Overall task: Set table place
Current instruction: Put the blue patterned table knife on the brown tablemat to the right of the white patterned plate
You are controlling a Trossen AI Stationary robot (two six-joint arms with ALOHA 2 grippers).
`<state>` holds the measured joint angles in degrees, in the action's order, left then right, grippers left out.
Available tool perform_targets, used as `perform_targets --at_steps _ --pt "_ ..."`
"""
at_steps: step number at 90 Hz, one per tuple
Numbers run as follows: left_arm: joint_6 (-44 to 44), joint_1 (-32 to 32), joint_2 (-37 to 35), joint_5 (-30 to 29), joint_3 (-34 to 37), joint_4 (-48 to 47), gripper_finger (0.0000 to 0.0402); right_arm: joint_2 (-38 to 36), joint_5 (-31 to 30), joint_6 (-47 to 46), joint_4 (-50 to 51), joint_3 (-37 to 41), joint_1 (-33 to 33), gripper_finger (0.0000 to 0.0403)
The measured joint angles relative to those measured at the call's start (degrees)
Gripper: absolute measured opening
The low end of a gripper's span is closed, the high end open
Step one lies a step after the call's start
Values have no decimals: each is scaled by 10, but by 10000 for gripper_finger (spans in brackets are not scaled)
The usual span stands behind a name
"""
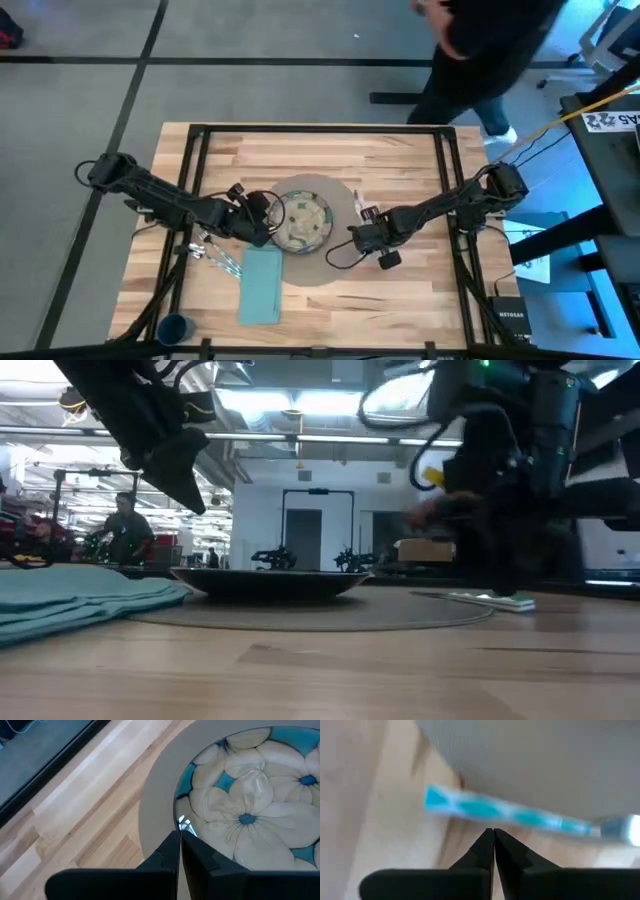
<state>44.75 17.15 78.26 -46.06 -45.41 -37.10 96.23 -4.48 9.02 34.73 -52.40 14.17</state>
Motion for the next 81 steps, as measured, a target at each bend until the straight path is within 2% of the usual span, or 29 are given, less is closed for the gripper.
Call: perform_targets --at_steps 15,45,81 --pt "0 0 0 0 0 0 0 0 -12 13 -41 0 0 0" --pt "-2 0 0 0 0 0 0 -5 -74 1 6 0 -7 0" --pt "-2 0 0 0 0 0 0 -5 -48 34 -16 -1 -61 0"
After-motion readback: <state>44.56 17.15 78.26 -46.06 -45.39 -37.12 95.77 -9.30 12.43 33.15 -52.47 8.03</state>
